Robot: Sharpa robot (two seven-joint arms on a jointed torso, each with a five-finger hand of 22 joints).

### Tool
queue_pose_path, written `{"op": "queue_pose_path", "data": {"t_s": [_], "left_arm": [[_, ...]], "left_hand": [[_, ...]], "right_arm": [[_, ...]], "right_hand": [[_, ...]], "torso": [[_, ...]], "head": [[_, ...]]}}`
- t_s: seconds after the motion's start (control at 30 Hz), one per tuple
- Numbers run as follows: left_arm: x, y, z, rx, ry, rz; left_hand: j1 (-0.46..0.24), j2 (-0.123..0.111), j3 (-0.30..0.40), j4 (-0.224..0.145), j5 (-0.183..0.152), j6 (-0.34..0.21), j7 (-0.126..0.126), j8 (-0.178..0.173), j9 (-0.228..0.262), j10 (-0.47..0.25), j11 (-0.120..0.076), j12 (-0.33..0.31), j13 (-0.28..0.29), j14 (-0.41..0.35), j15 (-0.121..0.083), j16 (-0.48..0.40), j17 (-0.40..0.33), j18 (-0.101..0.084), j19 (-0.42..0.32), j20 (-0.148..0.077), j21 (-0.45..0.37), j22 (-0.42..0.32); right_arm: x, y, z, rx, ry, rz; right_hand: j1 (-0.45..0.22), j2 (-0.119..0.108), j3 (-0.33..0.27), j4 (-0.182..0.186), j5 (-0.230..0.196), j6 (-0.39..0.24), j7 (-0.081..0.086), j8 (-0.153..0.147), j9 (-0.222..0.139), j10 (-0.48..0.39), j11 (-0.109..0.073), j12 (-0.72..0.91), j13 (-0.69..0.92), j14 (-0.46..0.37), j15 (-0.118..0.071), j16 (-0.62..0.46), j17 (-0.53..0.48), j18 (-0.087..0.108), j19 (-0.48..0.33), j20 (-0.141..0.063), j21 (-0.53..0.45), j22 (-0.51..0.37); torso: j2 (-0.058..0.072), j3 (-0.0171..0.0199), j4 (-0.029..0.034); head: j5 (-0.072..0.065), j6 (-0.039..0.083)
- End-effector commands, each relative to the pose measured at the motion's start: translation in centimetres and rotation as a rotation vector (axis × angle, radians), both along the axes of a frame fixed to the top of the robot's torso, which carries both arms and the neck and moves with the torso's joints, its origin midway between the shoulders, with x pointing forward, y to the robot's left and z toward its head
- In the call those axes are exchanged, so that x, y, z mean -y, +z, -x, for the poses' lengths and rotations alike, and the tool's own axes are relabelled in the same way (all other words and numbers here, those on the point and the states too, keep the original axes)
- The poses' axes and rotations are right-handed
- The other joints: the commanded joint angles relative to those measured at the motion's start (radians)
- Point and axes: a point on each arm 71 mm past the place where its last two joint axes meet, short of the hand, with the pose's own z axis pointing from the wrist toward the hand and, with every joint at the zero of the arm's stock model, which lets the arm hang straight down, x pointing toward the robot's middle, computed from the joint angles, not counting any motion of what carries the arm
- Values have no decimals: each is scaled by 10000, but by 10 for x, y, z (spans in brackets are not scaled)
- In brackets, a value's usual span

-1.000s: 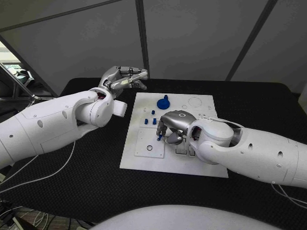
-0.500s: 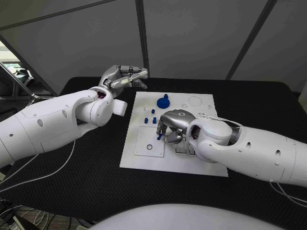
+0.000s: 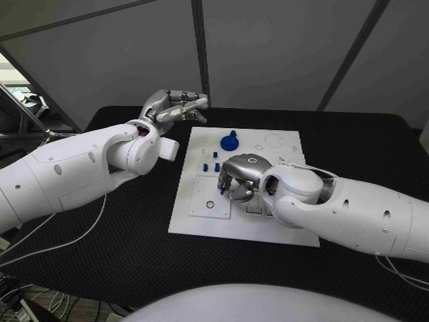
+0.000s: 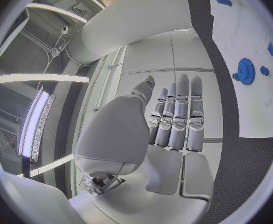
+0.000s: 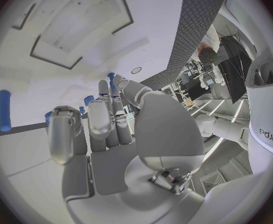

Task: Assemble the parts on the task board

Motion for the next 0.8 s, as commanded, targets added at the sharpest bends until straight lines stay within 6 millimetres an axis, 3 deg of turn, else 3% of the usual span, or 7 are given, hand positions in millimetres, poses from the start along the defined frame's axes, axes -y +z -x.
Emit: {"op": "queue_pose_path", "data": {"t_s": [0.03,0.3,0.6,0.8], "left_arm": [[1,1,0,23,-93,75],[2,1,0,21,-101,77],[1,1,0,3,-113,74],[1,1,-1,-19,-118,67]], "left_hand": [[66,-37,16,-57,-43,-91,-6,-3,15,-59,26,-3,14,-1,0,-64,-15,27,65,-16,-35,-16],[66,-37,16,-57,-43,-91,-6,-3,15,-59,26,-3,14,-1,0,-64,-15,27,65,-16,-35,-16],[66,-37,16,-57,-43,-91,-6,-3,15,-59,26,-3,14,-1,0,-64,-15,27,65,-16,-35,-16],[66,-37,16,-57,-43,-91,-6,-3,15,-59,26,-3,14,-1,0,-64,-15,27,65,-16,-35,-16]], "right_arm": [[-2,-1,1,-68,193,170],[-1,-3,-1,-77,71,236],[-1,-1,-3,211,29,-238],[1,3,-2,511,-4,-745]], "right_hand": [[-104,-2,-10,72,-47,71,0,41,16,66,-2,-59,-4,85,-43,26,-17,-25,341,-48,7,1309],[-169,-103,-77,125,-57,-50,26,-22,-13,-36,27,-135,-26,72,-31,9,-65,1,290,-46,-77,1215],[-137,-551,-135,122,-71,-1214,368,-54,-138,-1357,388,-196,-82,-101,276,-411,-765,140,-3,195,-579,662],[1,-651,-316,103,-55,-1477,261,-17,-112,-1792,438,-149,-73,-155,315,-573,-1053,223,-145,269,-857,359]], "torso": [[-2,-2,-5],[-6,-1,7],[-2,0,-4],[-2,7,-6]], "head": [[-6,-7],[-11,-13],[8,-16],[5,1]]}}
